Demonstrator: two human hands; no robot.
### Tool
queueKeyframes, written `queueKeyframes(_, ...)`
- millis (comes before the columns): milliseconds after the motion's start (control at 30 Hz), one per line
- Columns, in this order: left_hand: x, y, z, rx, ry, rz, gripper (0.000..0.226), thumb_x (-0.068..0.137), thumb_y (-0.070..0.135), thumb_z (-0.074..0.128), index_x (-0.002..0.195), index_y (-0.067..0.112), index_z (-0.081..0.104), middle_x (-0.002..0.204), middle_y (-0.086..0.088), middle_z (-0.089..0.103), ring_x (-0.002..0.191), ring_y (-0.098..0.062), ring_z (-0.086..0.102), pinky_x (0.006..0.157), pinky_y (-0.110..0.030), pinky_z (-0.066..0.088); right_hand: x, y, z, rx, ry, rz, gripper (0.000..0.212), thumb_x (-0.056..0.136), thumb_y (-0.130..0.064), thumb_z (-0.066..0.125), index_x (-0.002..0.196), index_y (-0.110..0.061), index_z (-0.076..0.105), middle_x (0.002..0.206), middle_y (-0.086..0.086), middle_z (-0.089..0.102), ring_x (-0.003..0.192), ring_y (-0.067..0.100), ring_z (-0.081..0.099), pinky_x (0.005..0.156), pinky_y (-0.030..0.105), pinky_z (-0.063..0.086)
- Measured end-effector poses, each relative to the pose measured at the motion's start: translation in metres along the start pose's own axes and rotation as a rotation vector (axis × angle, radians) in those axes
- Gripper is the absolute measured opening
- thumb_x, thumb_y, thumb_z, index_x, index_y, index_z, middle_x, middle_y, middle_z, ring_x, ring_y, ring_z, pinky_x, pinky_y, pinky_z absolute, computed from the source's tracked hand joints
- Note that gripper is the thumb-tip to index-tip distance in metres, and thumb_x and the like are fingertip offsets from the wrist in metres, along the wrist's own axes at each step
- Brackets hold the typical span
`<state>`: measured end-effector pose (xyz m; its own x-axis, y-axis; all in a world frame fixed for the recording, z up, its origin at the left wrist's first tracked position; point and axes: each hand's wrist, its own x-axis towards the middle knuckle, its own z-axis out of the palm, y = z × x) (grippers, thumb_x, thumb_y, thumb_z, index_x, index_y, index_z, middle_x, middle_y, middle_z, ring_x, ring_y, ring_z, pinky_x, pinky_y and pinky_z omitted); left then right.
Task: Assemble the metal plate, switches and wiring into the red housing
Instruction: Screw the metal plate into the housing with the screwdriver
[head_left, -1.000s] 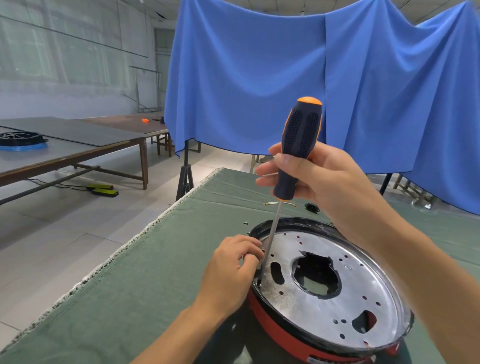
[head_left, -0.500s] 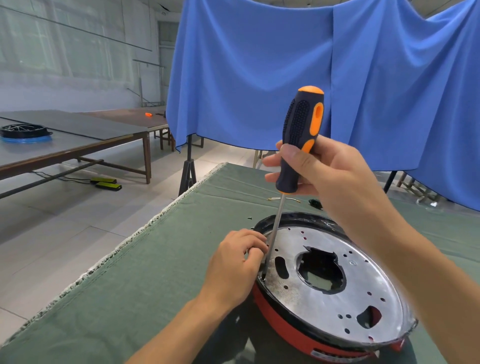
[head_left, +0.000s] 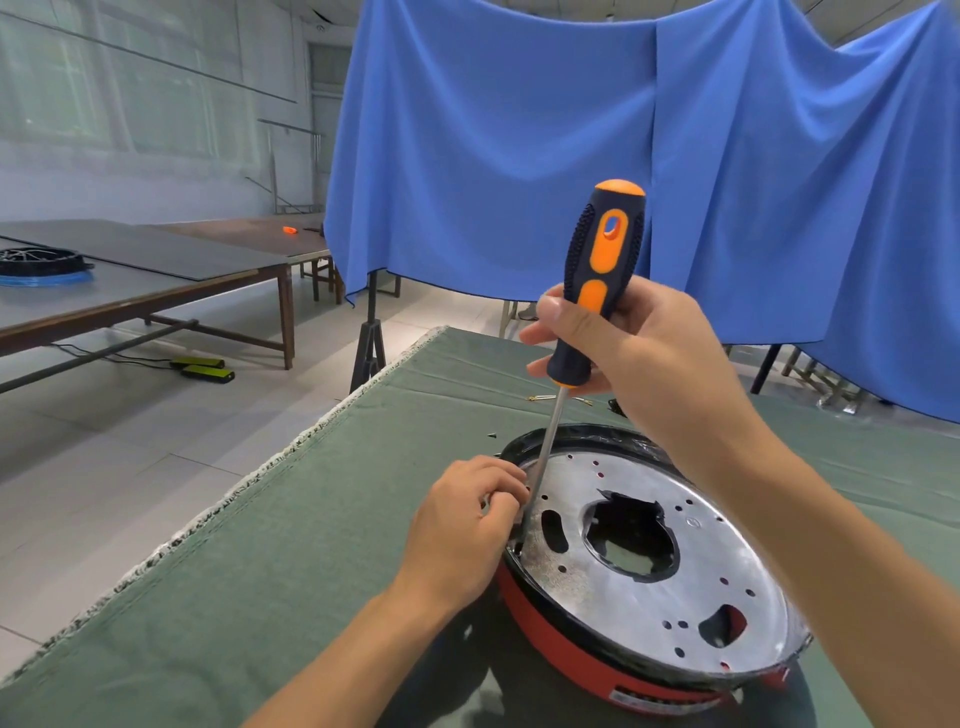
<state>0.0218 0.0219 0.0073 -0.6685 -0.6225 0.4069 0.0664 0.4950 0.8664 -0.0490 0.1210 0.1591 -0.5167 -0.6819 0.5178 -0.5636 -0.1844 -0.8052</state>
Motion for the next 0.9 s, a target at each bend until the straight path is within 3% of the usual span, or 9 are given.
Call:
queueKeyframes(67,-0.001,0.001,0.000,-0.006,0.013,0.001,0.028,0.074,0.017,0.046,0.082,0.017,0.072,0.100,0.016,0.067,0.101,-0.009,0.060,0.084,-0.036,0.053,0.000,0.001,-0.004,0.026,0.031,0.007,0.011,0.088,-0.024,0.065,0.086,-0.014,0.064,0.080,0.002,0.074,0.067,0.019,0.072,0.059,0.031,0.060)
queueKeyframes(200,0.000,0.005,0.000,-0.027,0.081,0.025,0.027,0.083,0.008,0.060,0.099,0.028,0.066,0.104,0.019,0.064,0.099,0.011,0.055,0.078,-0.008,0.046,-0.002,0.004,-0.010,0.074,0.169,-0.003,0.012,0.089,-0.024,0.064,0.084,-0.013,0.063,0.075,0.004,0.073,0.063,0.022,0.071,0.055,0.037,0.057)
queueKeyframes(367,0.005,0.005,0.001,-0.050,0.061,-0.038,0.030,0.082,0.009,0.062,0.106,0.026,0.065,0.095,0.024,0.063,0.092,0.018,0.055,0.076,0.001,0.039,-0.007,0.009,-0.008,0.077,0.179,-0.103,0.017,0.092,-0.025,0.061,0.083,-0.011,0.058,0.068,-0.001,0.070,0.057,0.019,0.068,0.048,0.034,0.052)
queueKeyframes(500,0.005,0.001,0.001,-0.021,0.014,-0.092,0.036,0.080,0.005,0.061,0.111,0.021,0.068,0.097,0.022,0.064,0.094,0.013,0.057,0.081,-0.004,0.043,-0.002,0.015,-0.002,0.052,0.127,-0.103,0.019,0.094,-0.025,0.058,0.079,-0.014,0.053,0.062,-0.002,0.064,0.052,0.018,0.063,0.046,0.027,0.048)
queueKeyframes(600,0.003,0.001,0.001,-0.053,0.015,-0.134,0.034,0.078,0.005,0.061,0.104,0.025,0.070,0.097,0.020,0.067,0.097,0.006,0.061,0.091,-0.021,0.050,0.001,0.020,0.004,0.152,0.161,-0.109,0.019,0.094,-0.024,0.058,0.079,-0.013,0.052,0.060,-0.001,0.059,0.050,0.019,0.058,0.047,0.028,0.048)
queueKeyframes(767,0.001,0.005,0.002,-0.076,0.058,-0.189,0.028,0.070,0.009,0.063,0.077,0.035,0.070,0.076,0.032,0.066,0.086,0.006,0.065,0.087,-0.028,0.054,-0.001,0.026,0.021,0.365,0.273,-0.118,0.018,0.090,-0.021,0.056,0.078,-0.013,0.046,0.058,0.000,0.046,0.045,0.018,0.043,0.038,0.025,0.039)
queueKeyframes(900,0.000,0.008,0.004,-0.064,0.074,-0.195,0.024,0.063,0.020,0.061,0.080,0.029,0.075,0.079,0.023,0.069,0.085,-0.001,0.068,0.084,-0.033,0.056,0.002,0.024,0.029,0.460,0.424,-0.131,0.021,0.082,-0.017,0.054,0.069,-0.015,0.038,0.058,0.006,0.034,0.041,0.014,0.031,0.037,0.017,0.029)
